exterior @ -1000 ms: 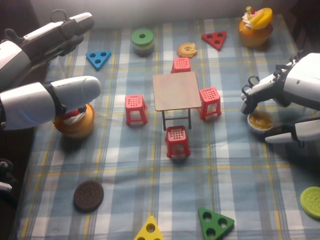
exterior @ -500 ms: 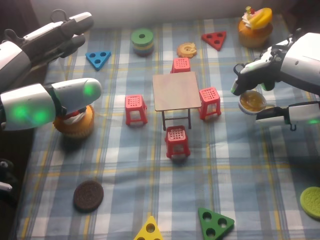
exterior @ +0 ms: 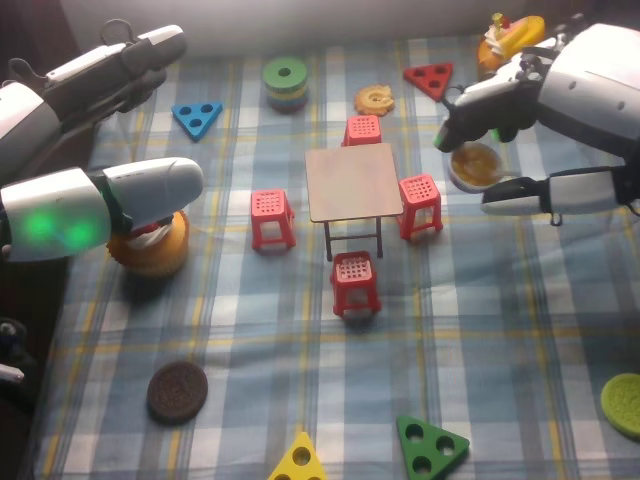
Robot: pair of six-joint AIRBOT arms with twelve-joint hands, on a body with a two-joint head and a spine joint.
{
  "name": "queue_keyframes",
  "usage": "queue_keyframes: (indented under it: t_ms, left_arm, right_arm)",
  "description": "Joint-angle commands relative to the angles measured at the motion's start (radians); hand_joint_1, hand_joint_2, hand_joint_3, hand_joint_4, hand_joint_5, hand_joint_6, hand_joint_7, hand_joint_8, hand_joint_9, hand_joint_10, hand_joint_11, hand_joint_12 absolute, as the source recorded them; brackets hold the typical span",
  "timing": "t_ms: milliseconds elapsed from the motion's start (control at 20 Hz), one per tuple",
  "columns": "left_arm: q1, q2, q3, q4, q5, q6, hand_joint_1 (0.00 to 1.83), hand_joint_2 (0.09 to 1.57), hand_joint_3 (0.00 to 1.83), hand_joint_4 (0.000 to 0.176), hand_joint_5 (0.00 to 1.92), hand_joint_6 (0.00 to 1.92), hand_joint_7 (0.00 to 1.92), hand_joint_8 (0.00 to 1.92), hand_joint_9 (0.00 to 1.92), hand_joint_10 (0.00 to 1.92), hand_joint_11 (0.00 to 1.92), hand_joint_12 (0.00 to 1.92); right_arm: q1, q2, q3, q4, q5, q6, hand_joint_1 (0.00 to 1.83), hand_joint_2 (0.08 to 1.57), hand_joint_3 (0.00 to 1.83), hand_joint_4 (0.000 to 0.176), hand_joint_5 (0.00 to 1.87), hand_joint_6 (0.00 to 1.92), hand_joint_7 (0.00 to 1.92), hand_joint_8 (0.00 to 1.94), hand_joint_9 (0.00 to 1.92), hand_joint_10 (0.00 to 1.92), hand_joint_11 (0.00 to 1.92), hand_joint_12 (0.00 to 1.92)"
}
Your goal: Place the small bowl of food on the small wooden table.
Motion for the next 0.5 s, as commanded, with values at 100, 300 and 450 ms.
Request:
queue_keyframes:
  t_ms: [100, 300, 450]
  left_arm:
    - [-0.004, -0.001, 0.006, 0.008, -0.125, -0.014, 0.61, 1.00, 0.00, 0.169, 0.23, 0.01, 0.24, 0.00, 0.21, 0.00, 0.00, 0.23]
    - [-0.004, -0.001, 0.006, 0.008, -0.123, -0.014, 0.57, 1.01, 0.00, 0.175, 0.22, 0.01, 0.23, 0.00, 0.21, 0.00, 0.00, 0.31]
    - [-0.004, -0.001, 0.007, 0.008, -0.121, -0.014, 0.55, 1.01, 0.00, 0.176, 0.20, 0.00, 0.22, 0.00, 0.22, 0.00, 0.00, 0.37]
  right_arm:
    - [0.035, -0.010, 0.009, 0.013, 0.116, 0.003, 1.22, 1.13, 0.00, 0.000, 0.94, 0.99, 0.96, 1.18, 0.81, 1.46, 0.78, 1.69]
    - [0.058, -0.024, 0.015, 0.004, 0.116, 0.003, 1.24, 1.09, 0.00, 0.000, 0.93, 1.06, 1.10, 0.87, 0.92, 1.17, 0.84, 1.48]
    - [0.082, -0.044, 0.022, -0.013, 0.115, 0.003, 1.23, 1.11, 0.00, 0.000, 1.00, 0.87, 0.97, 1.19, 0.82, 1.49, 0.78, 1.73]
